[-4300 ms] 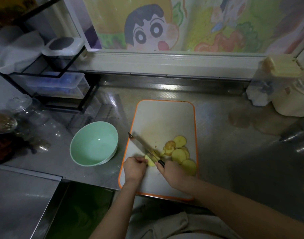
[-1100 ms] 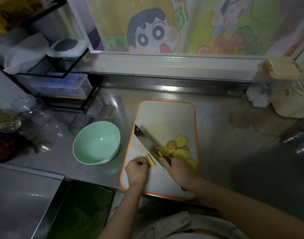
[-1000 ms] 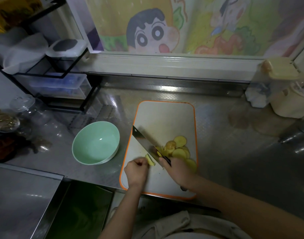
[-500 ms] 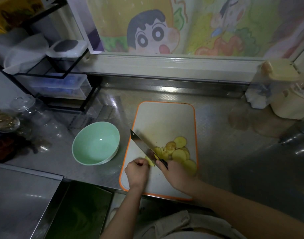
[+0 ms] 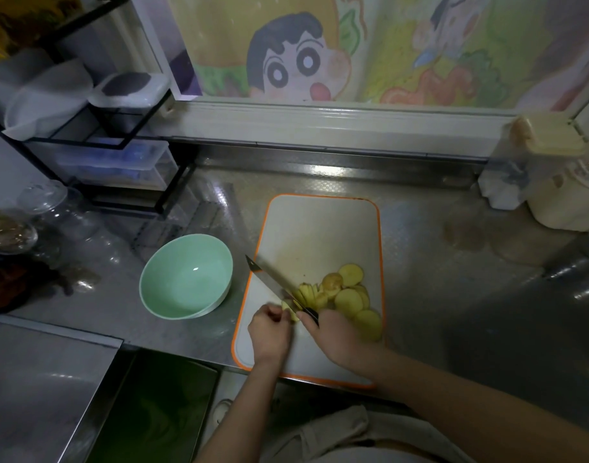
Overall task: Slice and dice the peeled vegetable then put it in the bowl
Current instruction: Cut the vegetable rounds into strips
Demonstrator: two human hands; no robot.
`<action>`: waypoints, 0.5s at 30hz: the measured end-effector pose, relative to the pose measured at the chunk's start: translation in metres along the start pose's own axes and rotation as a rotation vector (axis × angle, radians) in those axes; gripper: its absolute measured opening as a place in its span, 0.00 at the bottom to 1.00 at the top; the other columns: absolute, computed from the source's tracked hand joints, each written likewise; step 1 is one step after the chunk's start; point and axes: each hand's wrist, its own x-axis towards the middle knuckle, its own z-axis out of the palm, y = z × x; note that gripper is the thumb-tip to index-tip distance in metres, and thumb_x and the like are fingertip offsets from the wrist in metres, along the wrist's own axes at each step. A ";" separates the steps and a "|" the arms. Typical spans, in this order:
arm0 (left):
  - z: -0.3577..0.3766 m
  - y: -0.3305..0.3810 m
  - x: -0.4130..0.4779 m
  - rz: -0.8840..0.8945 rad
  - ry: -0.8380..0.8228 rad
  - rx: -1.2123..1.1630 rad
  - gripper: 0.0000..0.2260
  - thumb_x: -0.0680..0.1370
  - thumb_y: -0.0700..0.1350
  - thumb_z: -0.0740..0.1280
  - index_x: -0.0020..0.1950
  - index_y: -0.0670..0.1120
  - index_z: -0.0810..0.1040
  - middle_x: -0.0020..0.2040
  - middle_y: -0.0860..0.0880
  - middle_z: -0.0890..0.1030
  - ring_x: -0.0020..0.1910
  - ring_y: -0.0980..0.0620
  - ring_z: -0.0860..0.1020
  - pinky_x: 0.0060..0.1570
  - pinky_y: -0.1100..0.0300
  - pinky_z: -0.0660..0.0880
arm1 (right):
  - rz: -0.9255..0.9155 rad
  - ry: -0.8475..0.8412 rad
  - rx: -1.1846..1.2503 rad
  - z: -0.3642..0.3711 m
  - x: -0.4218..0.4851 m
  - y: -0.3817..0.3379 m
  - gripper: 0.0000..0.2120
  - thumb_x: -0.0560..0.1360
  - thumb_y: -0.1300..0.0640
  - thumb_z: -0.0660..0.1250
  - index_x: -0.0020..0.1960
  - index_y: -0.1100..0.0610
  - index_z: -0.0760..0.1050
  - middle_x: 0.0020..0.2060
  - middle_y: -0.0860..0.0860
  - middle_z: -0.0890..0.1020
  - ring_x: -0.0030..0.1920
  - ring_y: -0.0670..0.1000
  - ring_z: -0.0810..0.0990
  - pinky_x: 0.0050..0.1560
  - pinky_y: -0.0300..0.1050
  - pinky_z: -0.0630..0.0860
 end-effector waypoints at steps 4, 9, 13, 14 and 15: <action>-0.001 0.000 0.000 -0.005 0.002 0.004 0.06 0.75 0.40 0.65 0.38 0.44 0.74 0.35 0.49 0.76 0.39 0.50 0.72 0.34 0.63 0.59 | 0.043 0.010 -0.018 0.002 0.003 0.008 0.34 0.78 0.35 0.43 0.42 0.54 0.81 0.34 0.51 0.83 0.34 0.52 0.82 0.35 0.38 0.77; -0.001 0.003 0.000 0.004 0.001 -0.007 0.07 0.74 0.37 0.65 0.36 0.44 0.75 0.32 0.52 0.75 0.38 0.51 0.72 0.34 0.64 0.60 | 0.008 -0.005 0.006 -0.002 -0.005 0.015 0.43 0.76 0.31 0.33 0.48 0.54 0.82 0.40 0.52 0.84 0.39 0.53 0.83 0.40 0.43 0.80; -0.001 0.003 0.000 -0.007 0.000 0.009 0.07 0.75 0.37 0.65 0.37 0.44 0.75 0.34 0.50 0.75 0.38 0.51 0.71 0.34 0.64 0.59 | -0.033 0.075 0.015 -0.001 -0.007 0.018 0.57 0.62 0.29 0.17 0.56 0.53 0.78 0.50 0.51 0.83 0.51 0.52 0.81 0.52 0.44 0.77; -0.001 0.003 0.001 -0.008 -0.003 0.009 0.06 0.75 0.37 0.65 0.37 0.44 0.75 0.34 0.50 0.75 0.38 0.51 0.71 0.34 0.64 0.59 | -0.015 0.072 0.031 -0.002 -0.008 0.016 0.56 0.64 0.29 0.20 0.56 0.54 0.78 0.50 0.52 0.83 0.51 0.54 0.81 0.52 0.45 0.77; 0.000 0.003 0.001 -0.008 -0.006 0.009 0.06 0.75 0.37 0.65 0.37 0.43 0.75 0.35 0.50 0.75 0.38 0.51 0.72 0.34 0.64 0.59 | 0.005 0.065 0.027 -0.003 -0.010 0.015 0.53 0.67 0.28 0.23 0.55 0.55 0.79 0.49 0.53 0.84 0.50 0.56 0.82 0.51 0.46 0.78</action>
